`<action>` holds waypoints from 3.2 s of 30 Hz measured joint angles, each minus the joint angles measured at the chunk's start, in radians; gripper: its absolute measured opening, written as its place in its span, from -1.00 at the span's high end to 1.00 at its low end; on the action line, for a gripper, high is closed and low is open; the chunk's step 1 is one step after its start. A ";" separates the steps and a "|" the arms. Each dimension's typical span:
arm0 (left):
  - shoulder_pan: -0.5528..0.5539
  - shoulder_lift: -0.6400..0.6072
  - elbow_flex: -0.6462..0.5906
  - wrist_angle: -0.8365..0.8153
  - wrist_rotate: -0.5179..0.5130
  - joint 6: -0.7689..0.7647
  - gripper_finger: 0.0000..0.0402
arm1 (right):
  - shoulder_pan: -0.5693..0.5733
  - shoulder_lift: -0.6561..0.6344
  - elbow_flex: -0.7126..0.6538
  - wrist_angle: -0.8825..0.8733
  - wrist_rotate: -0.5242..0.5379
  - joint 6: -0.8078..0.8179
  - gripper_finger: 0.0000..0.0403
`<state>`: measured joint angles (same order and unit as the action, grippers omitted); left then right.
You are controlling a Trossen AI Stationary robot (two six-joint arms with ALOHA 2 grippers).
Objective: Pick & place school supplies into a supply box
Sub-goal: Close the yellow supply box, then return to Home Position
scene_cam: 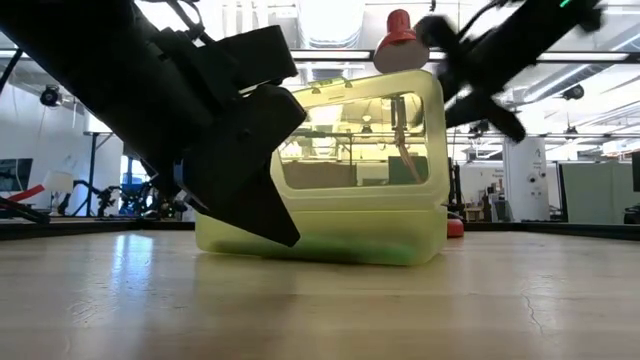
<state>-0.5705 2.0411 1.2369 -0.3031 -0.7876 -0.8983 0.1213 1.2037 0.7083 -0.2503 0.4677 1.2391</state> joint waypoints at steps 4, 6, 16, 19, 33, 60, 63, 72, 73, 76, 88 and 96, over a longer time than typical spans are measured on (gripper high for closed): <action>0.000 0.000 -0.023 0.003 0.000 -0.045 1.00 | -0.080 0.129 -0.013 0.123 -0.180 -0.021 0.78; 0.000 0.000 -0.049 0.003 0.000 -0.099 1.00 | -0.066 0.206 0.019 0.139 -0.283 -0.058 0.83; -0.002 -0.008 -0.149 0.104 -0.031 -0.324 1.00 | 0.057 0.465 0.316 0.138 -0.383 -0.223 0.90; -0.001 -0.005 -0.144 0.103 -0.056 -0.327 1.00 | 0.067 0.505 0.385 0.093 -0.400 -0.258 0.90; -0.060 -0.015 -0.148 -0.179 -0.114 -0.620 1.00 | 0.101 0.717 0.426 0.130 -0.517 -0.198 0.91; -0.069 -0.695 -0.502 0.201 0.000 -0.306 1.00 | 0.259 0.167 0.395 -0.607 0.237 -0.261 0.91; -0.041 -0.906 -0.591 0.358 0.008 -0.034 1.00 | 0.333 0.046 0.424 -0.666 0.272 -0.477 0.91; 0.297 -1.341 -0.820 0.446 0.240 0.109 1.00 | 0.440 -0.309 0.448 -0.506 0.234 -0.660 0.91; 0.332 -1.364 -0.841 0.500 0.309 0.133 1.00 | 0.438 -0.338 0.404 -0.406 0.232 -0.716 0.91; 0.425 -1.366 -0.886 0.701 0.561 0.200 1.00 | 0.369 -0.385 0.195 0.058 0.065 -0.805 0.91; 0.762 -1.451 -0.731 0.339 0.861 0.520 1.00 | -0.201 -0.625 -0.185 0.373 -0.742 -0.809 0.91; 0.772 -1.616 -0.888 0.351 0.882 0.524 1.00 | -0.193 -0.799 -0.399 0.405 -0.517 -0.809 0.91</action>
<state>0.2019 0.4252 0.3493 0.0480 0.0944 -0.3743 -0.0718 0.4047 0.3097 0.1543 -0.0494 0.4300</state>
